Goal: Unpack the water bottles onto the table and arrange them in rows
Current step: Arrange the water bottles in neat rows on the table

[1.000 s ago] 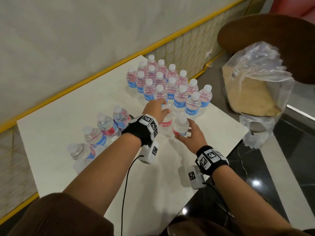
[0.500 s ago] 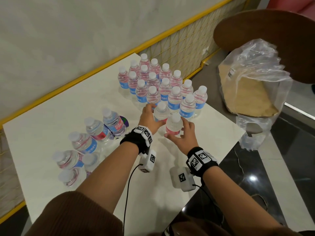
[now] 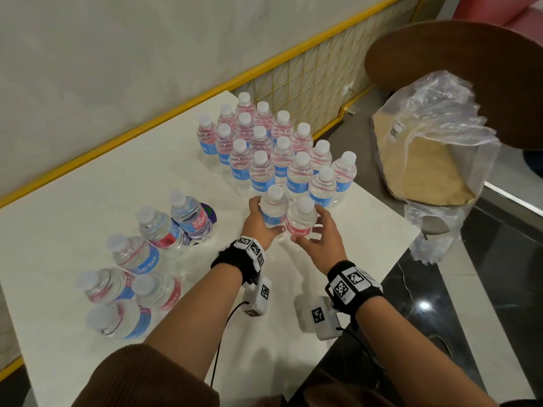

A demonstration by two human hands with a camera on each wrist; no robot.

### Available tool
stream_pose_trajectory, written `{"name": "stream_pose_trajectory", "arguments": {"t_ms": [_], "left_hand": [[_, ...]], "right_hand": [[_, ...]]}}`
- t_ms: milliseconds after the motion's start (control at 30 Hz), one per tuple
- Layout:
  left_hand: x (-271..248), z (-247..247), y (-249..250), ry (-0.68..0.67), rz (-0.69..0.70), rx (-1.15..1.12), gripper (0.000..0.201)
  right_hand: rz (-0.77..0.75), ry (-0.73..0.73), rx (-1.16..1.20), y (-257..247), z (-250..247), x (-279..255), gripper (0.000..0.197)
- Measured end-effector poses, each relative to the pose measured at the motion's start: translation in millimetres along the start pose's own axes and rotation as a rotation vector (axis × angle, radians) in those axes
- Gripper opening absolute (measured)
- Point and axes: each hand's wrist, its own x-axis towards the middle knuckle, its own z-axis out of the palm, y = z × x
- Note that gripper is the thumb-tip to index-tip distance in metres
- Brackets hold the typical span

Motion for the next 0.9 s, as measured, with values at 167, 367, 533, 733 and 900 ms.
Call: {"name": "stream_pose_trajectory", "arguments": {"t_ms": [167,367,533,733,900], "left_hand": [[1,8,-7,0.076,-0.028,0.012,0.078],[-3,12,-19,0.105,-0.024,0.016,0.066],[1,7,-18,0.113,-0.016,0.019,0.062],[11,9,-14,0.110,-0.032,0.046,0.063],[10,11,-15,0.091,-0.074,0.023,0.057]], "right_hand": [[0.035,0.009,0.016,5,-3,-3,0.058],[0.039,0.065,0.021,3,12,-3,0.075],[0.024,0.040,0.001,2,5,0,0.057],[0.042,0.008,-0.026,1,1,3,0.065],[0.048,-0.001,-0.022,0,4,1,0.076]]}}
